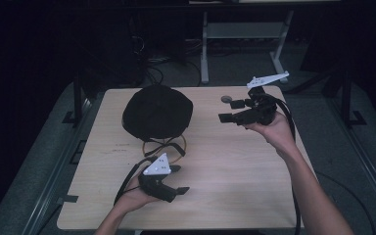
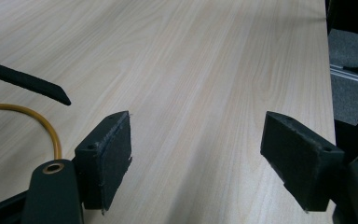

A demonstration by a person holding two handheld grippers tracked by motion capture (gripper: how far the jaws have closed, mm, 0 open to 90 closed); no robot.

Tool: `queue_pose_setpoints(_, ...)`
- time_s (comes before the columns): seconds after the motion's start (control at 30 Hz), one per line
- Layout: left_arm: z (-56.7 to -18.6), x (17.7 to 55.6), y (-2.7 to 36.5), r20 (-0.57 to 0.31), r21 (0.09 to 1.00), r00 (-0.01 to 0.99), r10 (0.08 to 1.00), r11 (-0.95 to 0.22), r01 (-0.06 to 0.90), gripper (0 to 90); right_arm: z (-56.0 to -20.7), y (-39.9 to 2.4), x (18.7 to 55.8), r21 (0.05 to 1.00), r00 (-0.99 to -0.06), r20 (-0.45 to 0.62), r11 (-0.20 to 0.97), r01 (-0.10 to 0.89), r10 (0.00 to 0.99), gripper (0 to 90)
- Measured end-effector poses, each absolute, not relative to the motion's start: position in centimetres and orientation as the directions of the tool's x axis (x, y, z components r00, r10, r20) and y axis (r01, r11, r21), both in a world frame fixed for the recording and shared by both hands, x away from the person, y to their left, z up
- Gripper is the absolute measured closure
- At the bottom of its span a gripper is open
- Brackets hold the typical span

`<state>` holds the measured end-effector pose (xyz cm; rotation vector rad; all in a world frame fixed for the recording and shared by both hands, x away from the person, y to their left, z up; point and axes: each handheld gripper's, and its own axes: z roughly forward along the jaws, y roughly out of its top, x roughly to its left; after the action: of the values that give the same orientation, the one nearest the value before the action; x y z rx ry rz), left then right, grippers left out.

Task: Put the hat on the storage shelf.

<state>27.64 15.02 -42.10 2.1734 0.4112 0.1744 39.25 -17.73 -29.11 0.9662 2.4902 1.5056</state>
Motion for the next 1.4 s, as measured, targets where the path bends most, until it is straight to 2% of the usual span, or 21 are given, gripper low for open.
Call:
queue_pose_setpoints(0.63, -42.3, 27.6, 14.8, -0.036, 0.801, 0.937, 0.347, -0.551, 0.235, 24.5, -32.7, -19.6, 37.9, 0.790, -0.786, 0.270, 0.338, 0.511, 0.556, 17.9)
queue_pose_setpoints(1.4, -42.6, 27.6, 14.7, -0.030, 0.794, 0.937, 0.347, -0.561, 0.233, 24.1, -37.6, -23.7, 35.8, 0.763, -0.728, 0.358, 0.266, 0.589, 0.585, 18.3)
